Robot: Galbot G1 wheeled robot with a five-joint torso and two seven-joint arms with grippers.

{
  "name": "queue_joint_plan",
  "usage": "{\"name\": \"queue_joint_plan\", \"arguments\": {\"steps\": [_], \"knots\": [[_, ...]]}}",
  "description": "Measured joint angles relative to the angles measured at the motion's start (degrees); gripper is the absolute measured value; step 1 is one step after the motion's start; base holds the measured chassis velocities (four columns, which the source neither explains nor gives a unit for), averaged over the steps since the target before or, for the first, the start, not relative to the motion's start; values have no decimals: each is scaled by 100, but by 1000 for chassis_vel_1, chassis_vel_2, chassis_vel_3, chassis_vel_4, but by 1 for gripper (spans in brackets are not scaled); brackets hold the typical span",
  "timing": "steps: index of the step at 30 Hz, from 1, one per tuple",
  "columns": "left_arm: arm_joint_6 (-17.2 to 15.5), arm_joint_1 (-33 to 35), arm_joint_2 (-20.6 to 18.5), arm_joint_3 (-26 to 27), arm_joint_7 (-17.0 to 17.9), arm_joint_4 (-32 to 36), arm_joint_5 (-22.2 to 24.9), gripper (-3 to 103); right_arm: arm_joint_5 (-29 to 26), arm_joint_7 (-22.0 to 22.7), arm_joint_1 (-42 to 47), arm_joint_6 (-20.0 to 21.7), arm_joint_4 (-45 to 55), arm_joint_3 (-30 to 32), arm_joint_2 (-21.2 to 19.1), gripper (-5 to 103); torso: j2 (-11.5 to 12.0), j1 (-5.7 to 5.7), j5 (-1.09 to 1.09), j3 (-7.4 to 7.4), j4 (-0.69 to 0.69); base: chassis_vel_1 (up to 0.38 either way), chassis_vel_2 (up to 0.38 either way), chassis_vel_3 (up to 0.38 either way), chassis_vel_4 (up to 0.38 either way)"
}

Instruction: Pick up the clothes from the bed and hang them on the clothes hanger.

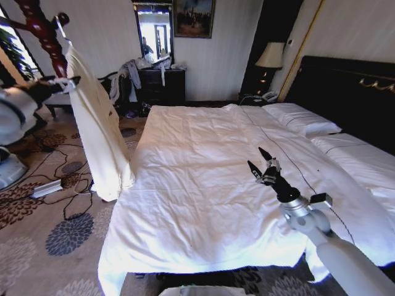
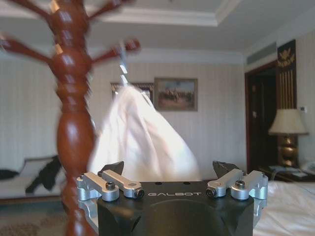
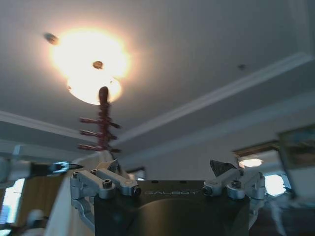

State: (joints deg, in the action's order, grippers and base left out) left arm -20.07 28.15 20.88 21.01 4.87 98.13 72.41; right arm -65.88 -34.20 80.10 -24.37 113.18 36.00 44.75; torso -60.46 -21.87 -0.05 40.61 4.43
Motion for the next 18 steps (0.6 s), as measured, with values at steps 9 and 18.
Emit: {"name": "queue_joint_plan", "arguments": {"steps": [9, 18], "knots": [[282, 930, 466, 133, 867, 1084, -201, 100, 1255, 3148, 637, 707, 1029, 396, 557, 100, 0, -1, 0, 0, 9, 0, 0, 0, 0], [778, 3970, 1600, 1527, 740, 2678, -2278, 100, 3039, 4210, 1389, 985, 1419, 398, 1309, 100, 0, -1, 5, 0, 4, 0, 0, 0, 0]]}}
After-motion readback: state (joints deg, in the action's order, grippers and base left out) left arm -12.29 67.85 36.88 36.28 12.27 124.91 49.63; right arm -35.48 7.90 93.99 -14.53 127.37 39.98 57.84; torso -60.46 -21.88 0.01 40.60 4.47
